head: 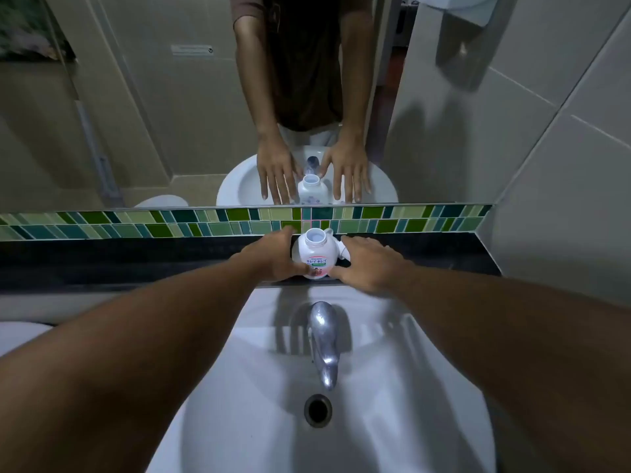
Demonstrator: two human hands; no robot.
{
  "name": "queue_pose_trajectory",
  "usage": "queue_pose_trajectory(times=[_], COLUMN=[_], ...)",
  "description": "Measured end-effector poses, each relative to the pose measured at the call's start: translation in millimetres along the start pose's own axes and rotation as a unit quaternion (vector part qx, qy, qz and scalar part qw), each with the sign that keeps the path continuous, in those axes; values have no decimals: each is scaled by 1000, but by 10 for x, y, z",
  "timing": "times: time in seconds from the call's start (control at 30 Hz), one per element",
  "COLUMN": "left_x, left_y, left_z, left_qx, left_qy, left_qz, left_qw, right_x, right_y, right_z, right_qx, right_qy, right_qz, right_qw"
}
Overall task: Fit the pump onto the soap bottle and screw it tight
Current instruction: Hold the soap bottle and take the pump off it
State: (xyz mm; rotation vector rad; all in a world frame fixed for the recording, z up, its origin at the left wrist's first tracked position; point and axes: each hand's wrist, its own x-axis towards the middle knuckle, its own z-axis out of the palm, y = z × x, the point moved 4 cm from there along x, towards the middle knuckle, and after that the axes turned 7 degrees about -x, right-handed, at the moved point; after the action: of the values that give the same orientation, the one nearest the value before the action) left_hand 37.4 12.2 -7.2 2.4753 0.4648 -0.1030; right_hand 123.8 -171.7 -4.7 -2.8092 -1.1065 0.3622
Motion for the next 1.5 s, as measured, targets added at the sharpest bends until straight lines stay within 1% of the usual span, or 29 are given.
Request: queue_pose_trajectory(times=[0.3, 0.47, 0.77, 1.27, 1.4, 1.5], left_x=[106, 144, 219, 229, 224, 217], left_y=[24, -109, -126, -197, -222, -225], left_z=[87, 159, 162, 181, 201, 207], left_qx=[-78, -180, -190, -226, -241, -249], left_qy=[30, 35, 6, 6, 2, -2], left_qz=[19, 3, 12, 25, 25, 27], left_qw=[996, 983, 982, 974, 970, 968], right_x=[68, 145, 250, 325, 325, 278], right_y=[-14, -20, 19, 100, 154, 244], right_z=[26, 42, 66, 144, 182, 196], right_qx=[-59, -59, -50, -32, -21, -39], right_qy=[-11, 5, 63, 78, 63, 62], right_qz=[-4, -3, -1, 21, 58, 92], right_qw=[998, 998, 997, 996, 996, 993])
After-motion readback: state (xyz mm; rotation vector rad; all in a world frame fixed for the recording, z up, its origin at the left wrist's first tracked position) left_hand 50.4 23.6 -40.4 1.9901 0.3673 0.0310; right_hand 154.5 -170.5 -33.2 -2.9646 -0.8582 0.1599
